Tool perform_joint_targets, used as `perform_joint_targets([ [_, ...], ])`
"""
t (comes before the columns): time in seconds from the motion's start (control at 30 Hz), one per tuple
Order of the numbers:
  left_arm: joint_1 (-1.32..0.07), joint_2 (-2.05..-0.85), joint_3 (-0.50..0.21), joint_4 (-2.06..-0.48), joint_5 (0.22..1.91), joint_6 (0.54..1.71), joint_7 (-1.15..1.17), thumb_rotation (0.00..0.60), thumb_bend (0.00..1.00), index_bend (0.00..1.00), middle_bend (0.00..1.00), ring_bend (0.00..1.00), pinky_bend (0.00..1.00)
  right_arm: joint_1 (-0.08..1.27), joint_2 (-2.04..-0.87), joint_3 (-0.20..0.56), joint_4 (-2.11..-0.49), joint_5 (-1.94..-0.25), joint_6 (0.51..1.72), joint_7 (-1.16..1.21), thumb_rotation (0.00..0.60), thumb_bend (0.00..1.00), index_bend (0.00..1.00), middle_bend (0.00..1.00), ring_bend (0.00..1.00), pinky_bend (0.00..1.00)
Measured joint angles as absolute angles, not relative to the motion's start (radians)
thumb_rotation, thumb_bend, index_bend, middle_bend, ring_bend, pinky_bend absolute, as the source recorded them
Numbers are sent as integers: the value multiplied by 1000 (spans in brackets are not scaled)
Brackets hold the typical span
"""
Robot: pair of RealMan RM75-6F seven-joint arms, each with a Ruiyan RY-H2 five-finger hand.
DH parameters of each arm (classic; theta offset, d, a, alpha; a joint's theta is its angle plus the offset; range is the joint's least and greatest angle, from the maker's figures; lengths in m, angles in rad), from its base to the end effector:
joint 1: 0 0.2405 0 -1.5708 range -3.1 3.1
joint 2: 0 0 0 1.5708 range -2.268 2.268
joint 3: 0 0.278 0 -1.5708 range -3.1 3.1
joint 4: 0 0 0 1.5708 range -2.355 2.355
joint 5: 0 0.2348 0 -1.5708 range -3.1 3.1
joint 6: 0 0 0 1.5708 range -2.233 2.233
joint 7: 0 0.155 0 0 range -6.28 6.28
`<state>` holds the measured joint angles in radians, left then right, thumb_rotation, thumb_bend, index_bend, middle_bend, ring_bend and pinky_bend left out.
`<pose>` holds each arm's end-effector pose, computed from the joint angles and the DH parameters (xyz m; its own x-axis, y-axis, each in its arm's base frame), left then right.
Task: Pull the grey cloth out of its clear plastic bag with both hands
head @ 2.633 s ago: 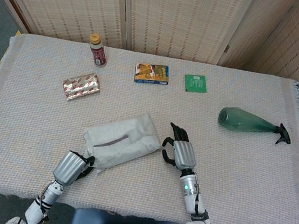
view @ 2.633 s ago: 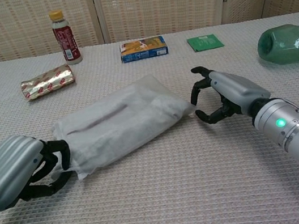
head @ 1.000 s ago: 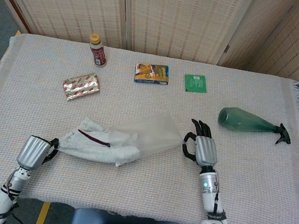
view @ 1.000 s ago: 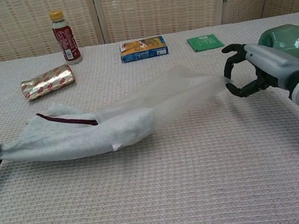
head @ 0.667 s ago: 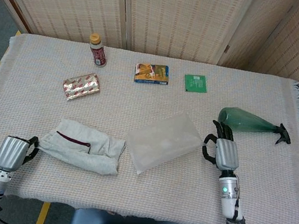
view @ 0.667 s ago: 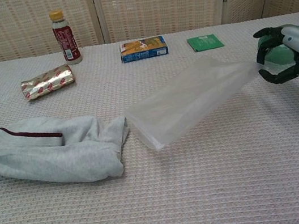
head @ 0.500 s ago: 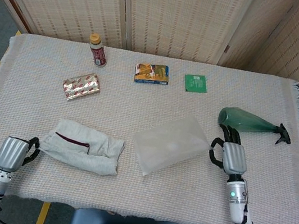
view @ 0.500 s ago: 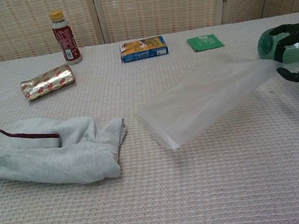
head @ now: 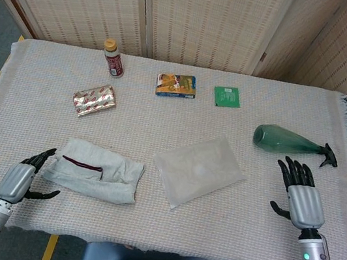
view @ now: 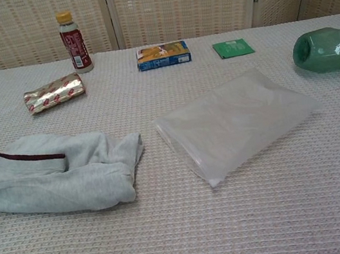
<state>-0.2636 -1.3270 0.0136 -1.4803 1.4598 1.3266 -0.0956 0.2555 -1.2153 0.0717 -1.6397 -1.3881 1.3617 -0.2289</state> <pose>-0.3244 0.2386 0.0539 0.2574 0.1810 0.9492 0.9636 -0.1220 -0.2380 -0.3045 -0.2531 0.0996 0.4816 -0.0503 0.8750 -0.8751 -0.0824 0.4769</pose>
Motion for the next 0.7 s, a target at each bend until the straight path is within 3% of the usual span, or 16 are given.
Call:
perform_joint_targets([
  [0.1,-249,-1193,19,-1626,1431,1315,-17,421,151,31,145,157,245,191,-1152,36,-1694,-1419,1444,-280,600,121,0,0,0,0],
  [0.2,-213,-1140,23,-1677,1422,1363,52,424,155,82,147,140,216,131,-1120,5,-1730,-1447,1517,-320,600,121,0,0,0,0],
  [0.37,-139,-1151,32,-1653,1449,1506,88,425,160,124,143,101,198,51,-1113,-27,-1718,-1482,1606,-340,600,123,0,0,0,0],
  [0.5,-94,-1144,32,-1635,1509,1597,80,423,168,142,142,96,194,39,-1103,-23,-1694,-1476,1605,-286,600,122,0,0,0,0],
  [0.7,-71,-1142,19,-1620,1520,1620,105,423,183,167,142,95,193,39,-1076,-10,-1684,-1470,1573,-224,600,123,0,0,0,0],
])
